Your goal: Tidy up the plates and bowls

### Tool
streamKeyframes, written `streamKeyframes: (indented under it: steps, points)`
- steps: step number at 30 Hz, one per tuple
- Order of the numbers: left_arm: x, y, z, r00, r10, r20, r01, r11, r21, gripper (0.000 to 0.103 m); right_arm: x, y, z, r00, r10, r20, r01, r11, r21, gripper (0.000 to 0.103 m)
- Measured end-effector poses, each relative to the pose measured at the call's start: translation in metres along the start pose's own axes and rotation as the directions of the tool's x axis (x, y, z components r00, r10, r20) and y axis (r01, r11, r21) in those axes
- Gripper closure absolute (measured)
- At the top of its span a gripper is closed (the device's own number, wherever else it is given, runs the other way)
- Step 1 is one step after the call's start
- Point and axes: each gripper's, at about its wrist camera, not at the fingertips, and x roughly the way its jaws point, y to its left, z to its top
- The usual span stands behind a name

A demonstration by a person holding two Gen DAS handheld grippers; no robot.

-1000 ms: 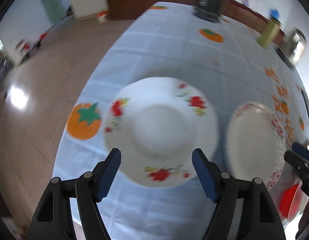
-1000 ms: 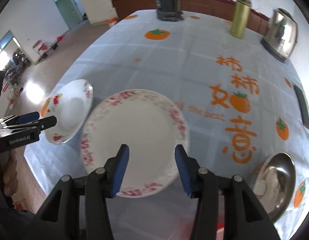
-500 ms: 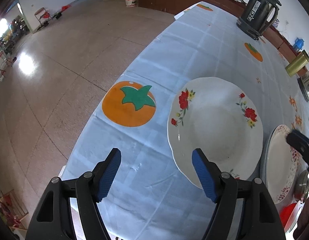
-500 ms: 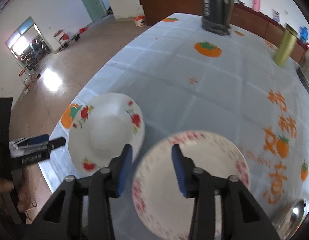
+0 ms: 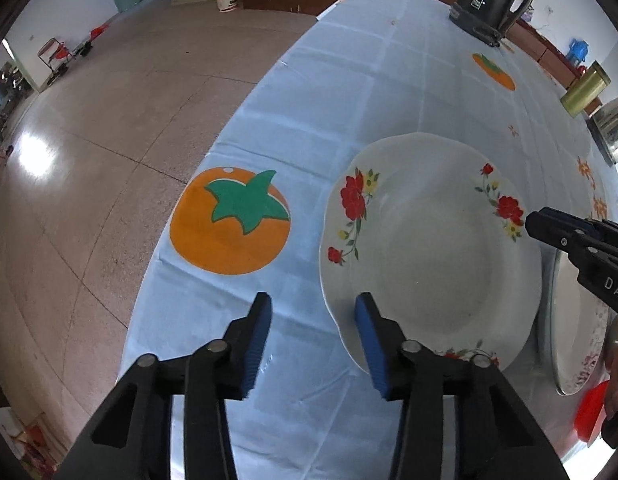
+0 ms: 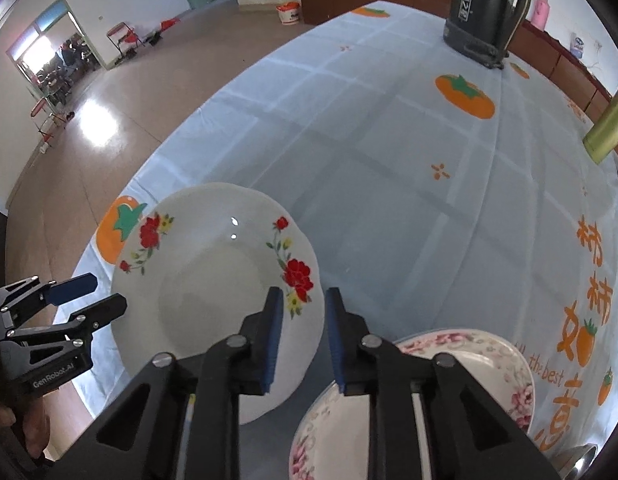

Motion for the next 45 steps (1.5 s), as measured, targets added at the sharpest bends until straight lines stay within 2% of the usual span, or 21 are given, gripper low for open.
streamKeyframes:
  steps: [5,8,14,18,27,45]
  points:
    - [0.004,-0.005,0.003,1.0,-0.005,-0.006,0.005,1.0,0.019,0.061,0.011,-0.003,-0.002,1.0,-0.007,-0.03,0.007,1.0,0.003,0.089]
    - [0.008,-0.009,0.004,0.999,-0.041,-0.019,0.042,0.999,0.024,0.074,0.015,-0.002,-0.003,0.999,-0.009,-0.036,0.008,1.0,-0.01,0.089]
    - [0.001,-0.01,0.003,1.0,0.017,-0.023,-0.017,0.999,0.03,0.074,0.014,0.001,-0.002,0.999,-0.006,-0.049,0.005,1.0,-0.023,0.09]
    - [-0.015,-0.009,0.003,0.998,0.058,0.019,-0.059,0.998,0.034,0.074,0.004,0.01,-0.001,0.999,0.003,-0.04,-0.005,0.999,-0.04,0.09]
    - [-0.037,-0.01,0.004,0.999,0.048,0.015,-0.048,0.999,0.005,0.075,-0.025,0.017,-0.003,0.999,0.034,-0.004,-0.034,0.999,-0.029,0.09]
    - [-0.037,-0.035,0.001,1.0,0.027,-0.01,-0.026,0.999,0.04,0.075,-0.044,-0.004,-0.027,0.999,0.038,-0.002,-0.038,0.999,0.038,0.09]
